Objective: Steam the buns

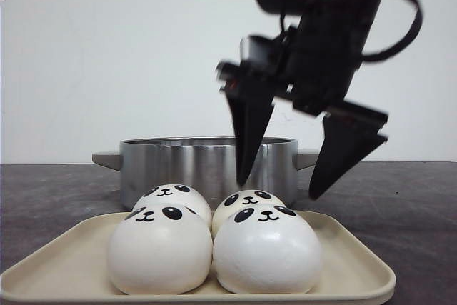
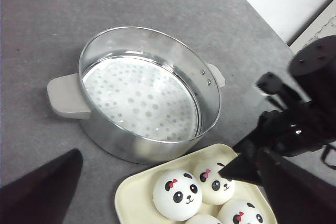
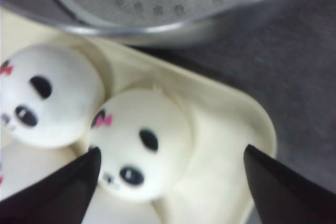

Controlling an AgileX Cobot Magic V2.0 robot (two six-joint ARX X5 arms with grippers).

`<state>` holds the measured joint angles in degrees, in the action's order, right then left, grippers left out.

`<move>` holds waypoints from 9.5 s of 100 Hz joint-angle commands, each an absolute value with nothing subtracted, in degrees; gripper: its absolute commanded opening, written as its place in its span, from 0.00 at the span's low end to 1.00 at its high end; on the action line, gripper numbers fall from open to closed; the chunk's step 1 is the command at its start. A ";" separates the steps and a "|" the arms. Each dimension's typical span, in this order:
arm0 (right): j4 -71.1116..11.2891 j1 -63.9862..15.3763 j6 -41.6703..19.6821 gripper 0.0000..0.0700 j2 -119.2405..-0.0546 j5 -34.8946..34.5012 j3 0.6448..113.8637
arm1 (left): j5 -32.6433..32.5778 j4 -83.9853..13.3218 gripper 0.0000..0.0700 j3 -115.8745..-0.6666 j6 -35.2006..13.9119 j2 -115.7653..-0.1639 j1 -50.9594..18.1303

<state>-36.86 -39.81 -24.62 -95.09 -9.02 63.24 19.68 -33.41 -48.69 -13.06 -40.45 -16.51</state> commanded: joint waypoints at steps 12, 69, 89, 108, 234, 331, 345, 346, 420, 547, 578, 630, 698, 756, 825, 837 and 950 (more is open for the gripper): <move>-33.65 -40.38 -27.31 0.74 -99.29 -8.93 63.88 | 18.87 -32.93 1.00 -49.39 -12.67 -40.82 -17.34; -33.34 -40.36 -27.81 0.00 -100.57 -9.65 63.90 | 18.87 -32.05 1.00 -49.39 -12.67 -40.82 -17.58; -33.08 -41.74 -27.66 0.00 -90.96 -13.32 64.84 | 18.87 -32.12 1.00 -49.39 -12.67 -40.82 -18.28; -29.91 -43.79 -26.35 0.00 -80.93 -10.20 68.47 | 18.83 -30.72 1.00 -49.39 -12.67 -40.86 -18.46; -28.51 -32.03 -11.57 0.45 -120.31 6.28 97.86 | 17.74 -28.77 1.00 -49.39 -13.08 -41.67 -18.79; -39.07 -52.80 -10.70 0.00 -64.38 20.14 102.00 | 9.89 -20.10 0.91 -49.47 -23.40 -86.26 -37.50; -40.99 -52.80 -11.84 0.00 -62.74 21.28 102.00 | 9.98 -16.38 0.91 -49.50 -25.19 -90.19 -37.63; -41.15 -52.80 -11.88 0.00 -62.72 21.28 102.00 | 9.98 -16.32 0.91 -49.52 -25.19 -90.41 -37.63; -45.08 -52.80 -13.08 0.00 -62.57 21.30 102.00 | 11.86 -21.45 0.01 -51.62 -24.67 -86.65 -38.33; -48.47 -52.80 -12.56 0.00 -65.12 21.06 102.00 | -1.98 -10.83 0.90 -83.37 -7.11 -110.52 -29.30; -57.12 -52.40 -10.96 0.00 -66.92 21.08 101.84 | -1.98 -14.57 0.96 -83.96 -7.11 -103.66 -28.82; -53.06 -48.66 -27.57 0.06 -73.34 -2.42 68.14 | -1.91 -28.05 0.84 -83.96 -8.36 -71.13 -29.32; -41.45 -50.28 -31.14 0.59 -84.58 -10.96 57.58 | -1.91 -37.76 0.84 -83.94 -8.49 -62.19 -29.32; -39.92 -50.87 -29.52 0.17 -94.19 -13.28 57.58 | -1.91 -38.15 0.84 -83.94 -8.58 -62.17 -29.32; -36.73 -42.02 -17.37 0.01 -95.74 -0.36 91.48 | -1.91 -38.00 0.84 -83.94 -8.45 -62.19 -29.32; -38.54 -39.35 -17.37 0.01 -100.82 -1.17 91.48 | -1.91 -37.89 0.84 -83.94 -8.47 -62.19 -29.32; -43.44 -34.68 -17.39 0.66 -108.22 -1.67 91.48 | -1.23 -46.30 0.84 -83.13 -8.91 -67.44 -31.20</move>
<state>-43.40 -34.28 -17.82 -106.98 -1.54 90.13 -1.54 -46.19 -82.74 -8.51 -66.00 -30.46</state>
